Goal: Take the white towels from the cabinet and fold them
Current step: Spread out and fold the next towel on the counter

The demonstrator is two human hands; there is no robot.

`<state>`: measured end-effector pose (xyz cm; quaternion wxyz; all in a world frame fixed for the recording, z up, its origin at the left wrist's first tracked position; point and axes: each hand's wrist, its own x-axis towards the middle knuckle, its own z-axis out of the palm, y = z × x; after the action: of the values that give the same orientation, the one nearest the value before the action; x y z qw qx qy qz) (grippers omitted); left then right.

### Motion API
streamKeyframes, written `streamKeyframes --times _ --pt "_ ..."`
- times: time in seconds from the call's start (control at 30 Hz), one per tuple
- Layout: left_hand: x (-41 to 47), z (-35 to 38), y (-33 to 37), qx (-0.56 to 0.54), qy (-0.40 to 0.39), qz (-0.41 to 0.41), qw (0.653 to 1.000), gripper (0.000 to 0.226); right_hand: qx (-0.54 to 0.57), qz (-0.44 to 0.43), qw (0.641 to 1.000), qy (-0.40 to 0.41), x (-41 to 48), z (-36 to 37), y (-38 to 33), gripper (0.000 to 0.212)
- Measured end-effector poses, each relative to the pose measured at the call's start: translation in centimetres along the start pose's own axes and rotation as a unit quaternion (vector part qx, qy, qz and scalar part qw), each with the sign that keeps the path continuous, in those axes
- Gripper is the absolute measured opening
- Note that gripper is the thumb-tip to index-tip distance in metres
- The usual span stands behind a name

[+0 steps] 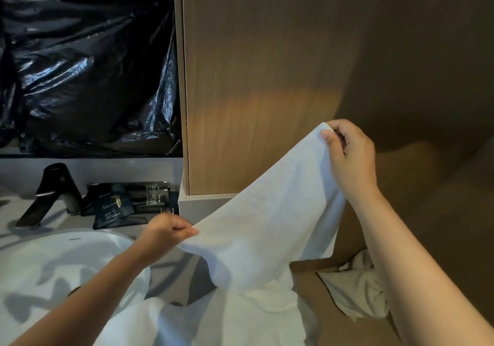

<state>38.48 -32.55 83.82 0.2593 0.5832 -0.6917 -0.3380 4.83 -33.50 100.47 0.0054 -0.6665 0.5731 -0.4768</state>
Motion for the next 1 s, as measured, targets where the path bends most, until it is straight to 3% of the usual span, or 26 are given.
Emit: streamKeyframes --times 0.1,0.27,0.4,0.53,0.67,0.87,1.0 --pt "-0.1 0.6 0.2 -0.013 0.028 0.014 0.999 0.033 0.003 -0.007 1.000 0.004 0.1 0.1 -0.1 0.013" --pt "-0.1 0.3 0.1 -0.038 0.109 0.026 0.993 0.018 0.001 -0.010 1.000 0.017 0.4 -0.5 -0.2 0.008" --pt "0.2 -0.2 0.1 0.016 0.131 0.057 0.990 0.022 -0.004 -0.004 1.000 0.023 0.5 -0.5 0.1 0.008" --pt "0.4 -1.3 0.1 -0.013 0.138 0.042 0.989 0.021 0.001 0.000 0.999 0.040 0.7 -1.0 0.7 0.010" --pt "0.7 -3.0 1.2 0.070 0.157 0.088 0.981 0.017 -0.004 -0.003 0.998 0.064 1.4 -1.7 0.4 0.007" --pt "2.5 -7.4 6.5 -0.064 0.327 0.073 0.940 0.010 0.001 0.029 0.992 0.122 2.7 -3.1 0.1 0.012" --pt "3.0 -9.5 10.0 -0.142 0.368 0.084 0.915 0.008 0.010 0.081 0.986 0.148 2.5 -3.2 1.1 0.032"
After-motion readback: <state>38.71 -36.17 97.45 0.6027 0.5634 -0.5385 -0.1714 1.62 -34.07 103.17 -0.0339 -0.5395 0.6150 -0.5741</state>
